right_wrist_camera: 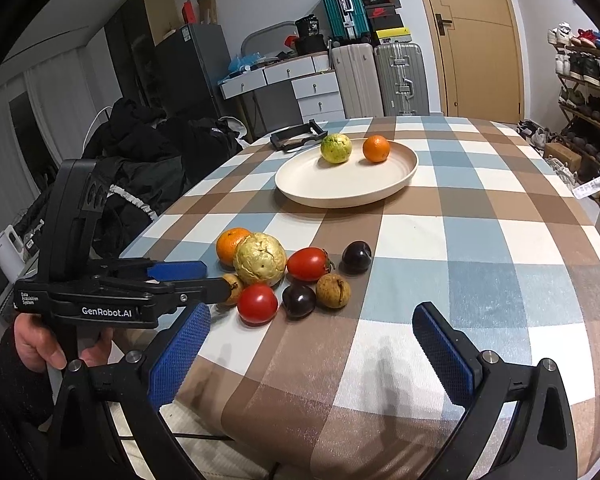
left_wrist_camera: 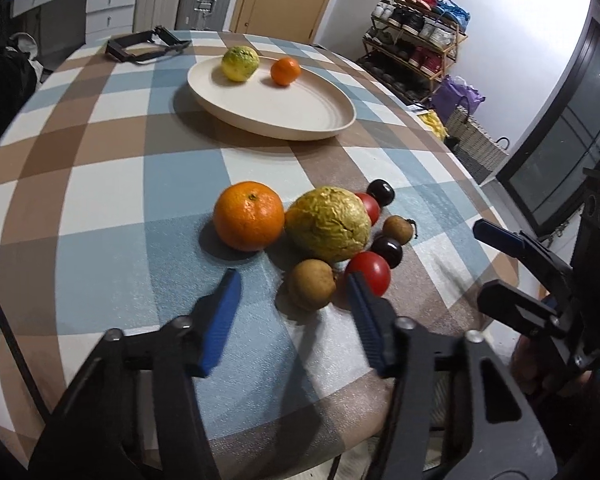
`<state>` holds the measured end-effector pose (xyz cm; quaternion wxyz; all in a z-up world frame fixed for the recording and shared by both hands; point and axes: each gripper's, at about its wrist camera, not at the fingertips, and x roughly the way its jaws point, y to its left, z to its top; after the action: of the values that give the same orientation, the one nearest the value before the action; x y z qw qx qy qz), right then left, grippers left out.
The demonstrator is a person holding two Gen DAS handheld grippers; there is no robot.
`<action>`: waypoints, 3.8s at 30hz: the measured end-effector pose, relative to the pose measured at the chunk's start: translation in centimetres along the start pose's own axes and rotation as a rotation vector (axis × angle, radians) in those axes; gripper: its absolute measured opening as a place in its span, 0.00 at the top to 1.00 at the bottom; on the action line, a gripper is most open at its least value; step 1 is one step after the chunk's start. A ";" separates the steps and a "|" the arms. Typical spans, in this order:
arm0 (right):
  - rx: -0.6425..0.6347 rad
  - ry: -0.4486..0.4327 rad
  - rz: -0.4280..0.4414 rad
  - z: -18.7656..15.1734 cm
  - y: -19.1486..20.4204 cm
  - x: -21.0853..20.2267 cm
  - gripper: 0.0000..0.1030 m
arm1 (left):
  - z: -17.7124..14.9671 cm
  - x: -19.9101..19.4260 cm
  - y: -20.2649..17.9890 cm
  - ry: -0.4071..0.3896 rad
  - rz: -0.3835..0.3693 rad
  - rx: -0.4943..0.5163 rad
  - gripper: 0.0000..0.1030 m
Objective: Organize fruits
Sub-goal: 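Withdraw both tools from the plate back toward the remaining fruits, then grasp the brown kiwi with the left tool while the right tool grasps a tomato, then place the kiwi and tomato on the cream plate and open both tools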
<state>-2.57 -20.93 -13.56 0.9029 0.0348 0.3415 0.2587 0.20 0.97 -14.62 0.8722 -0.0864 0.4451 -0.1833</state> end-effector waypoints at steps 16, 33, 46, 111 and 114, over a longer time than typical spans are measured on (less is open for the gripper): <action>-0.003 0.002 -0.004 0.1 0.1 0.1 0.00 | 0.0 -0.9 0.3 -0.022 -0.071 -0.011 0.79; -0.157 0.009 -0.093 0.0 4.2 2.5 0.03 | 0.8 -6.0 1.9 -0.137 -0.048 -0.029 0.79; -0.389 0.038 -0.215 -1.2 7.4 5.6 0.41 | 0.3 -5.7 2.3 -0.130 -0.038 -0.032 0.79; 0.049 0.004 0.186 23.1 -8.5 16.8 0.71 | 23.0 8.0 8.9 -0.086 0.066 -0.034 0.79; 0.039 0.045 0.168 23.1 -8.6 19.0 0.71 | 23.6 9.0 9.4 -0.064 0.052 -0.035 0.79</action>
<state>27.90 -16.44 -9.35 0.8692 0.0752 0.3626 0.3277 26.39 5.71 -10.40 0.8889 -0.0956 0.4221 -0.1499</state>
